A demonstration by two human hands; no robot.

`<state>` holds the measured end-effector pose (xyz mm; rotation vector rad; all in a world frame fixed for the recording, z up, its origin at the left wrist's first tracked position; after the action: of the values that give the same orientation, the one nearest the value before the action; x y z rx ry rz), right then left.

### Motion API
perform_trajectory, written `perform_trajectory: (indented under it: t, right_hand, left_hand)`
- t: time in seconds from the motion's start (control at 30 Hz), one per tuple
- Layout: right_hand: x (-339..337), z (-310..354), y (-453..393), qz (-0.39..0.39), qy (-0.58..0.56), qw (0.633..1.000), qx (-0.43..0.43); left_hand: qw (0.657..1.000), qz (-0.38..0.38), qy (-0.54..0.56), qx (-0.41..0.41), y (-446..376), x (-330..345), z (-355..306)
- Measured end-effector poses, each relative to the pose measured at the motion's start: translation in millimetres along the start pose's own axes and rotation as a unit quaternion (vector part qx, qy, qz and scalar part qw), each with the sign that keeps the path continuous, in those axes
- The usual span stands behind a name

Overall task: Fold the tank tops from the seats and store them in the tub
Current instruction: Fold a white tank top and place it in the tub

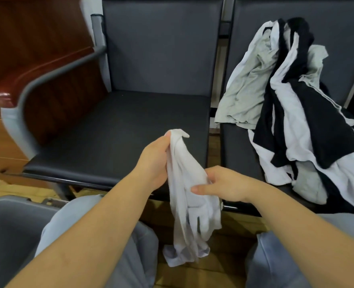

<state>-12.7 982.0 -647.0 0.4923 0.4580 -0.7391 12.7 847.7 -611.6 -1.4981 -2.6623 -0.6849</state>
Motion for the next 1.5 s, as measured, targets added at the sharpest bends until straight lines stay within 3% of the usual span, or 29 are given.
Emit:
perform_trajectory:
  t: [0.13, 0.2, 0.4, 0.5, 0.6, 0.7, 0.87, 0.97, 1.03, 1.1, 1.23, 1.3, 1.4, 1.5]
  right_hand:
    - [-0.8, -3.3, 2.6, 0.001, 0.046, 0.999, 0.01]
    - [1.8, -1.9, 3.6, 0.002, 0.06, 0.998, 0.014]
    - [-5.4, 2.3, 5.4, -0.019, 0.011, 0.999, 0.032]
    - [-30.3, 3.5, 5.8, -0.104, -0.043, 0.993, 0.017]
    - [-52.9, 0.2, 7.9, -0.162, -0.021, 0.986, 0.01]
    - [-61.5, -7.9, 11.4, -0.151, -0.038, 0.988, 0.024]
    - [-65.1, -12.9, 22.9, -0.083, -0.047, 0.995, 0.042]
    - [-81.4, -17.2, 27.1, -0.134, 0.011, 0.99, 0.046]
    - [-89.8, -16.3, 30.0, -0.175, -0.036, 0.983, 0.047]
    - [-88.0, -8.7, 31.1, -0.187, -0.16, 0.969, 0.033]
    - [-74.4, 7.5, 24.4, -0.224, -0.322, 0.92, -0.002]
    - [-71.4, 11.6, 22.5, -0.268, -0.32, 0.908, -0.028]
    - [-68.3, 15.0, 21.0, -0.291, -0.257, 0.919, -0.06]
    - [-67.0, 19.3, 22.4, -0.299, -0.196, 0.93, -0.086]
  left_hand:
    - [0.967, -0.146, -0.128, 0.167, -6.7, -29.3, -26.6]
    - [0.953, -0.197, -0.118, 0.197, -2.4, -43.5, -37.5]
    - [0.932, -0.324, -0.116, 0.118, -21.3, -90.0, -53.4]
    - [0.94, -0.31, -0.082, 0.119, -25.7, -91.7, -55.4]
    - [0.929, -0.289, -0.131, 0.189, -13.0, -79.3, -61.8]
    - [0.921, -0.241, -0.203, 0.229, -13.1, -70.2, -61.9]
    - [0.913, -0.259, -0.223, 0.225, -20.0, -75.1, -57.3]
    - [0.913, -0.281, -0.197, 0.222, -19.7, -80.5, -57.3]
    - [0.921, -0.29, -0.178, 0.192, -20.9, -81.2, -54.4]
    - [0.942, -0.249, -0.169, 0.149, -22.5, -69.7, -45.9]
    - [0.991, -0.027, -0.087, 0.094, -10.5, -10.2, -13.1]
    - [0.982, 0.068, -0.114, 0.132, 5.5, 15.5, -2.0]
    - [0.945, 0.182, -0.195, 0.187, 23.8, 44.2, 12.1]
    - [0.921, 0.228, -0.234, 0.212, 29.9, 57.2, 14.3]
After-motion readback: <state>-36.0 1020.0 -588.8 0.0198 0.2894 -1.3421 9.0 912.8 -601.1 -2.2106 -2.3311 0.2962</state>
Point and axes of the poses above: each hand's wrist, its own y-axis away from the middle knuckle, its own x-axis out of the palm, z = x × y, the point moved 7 cm from there along -y, towards the middle knuckle, and after that the axes turned 10 degrees about -z, right-handed, at the moved point
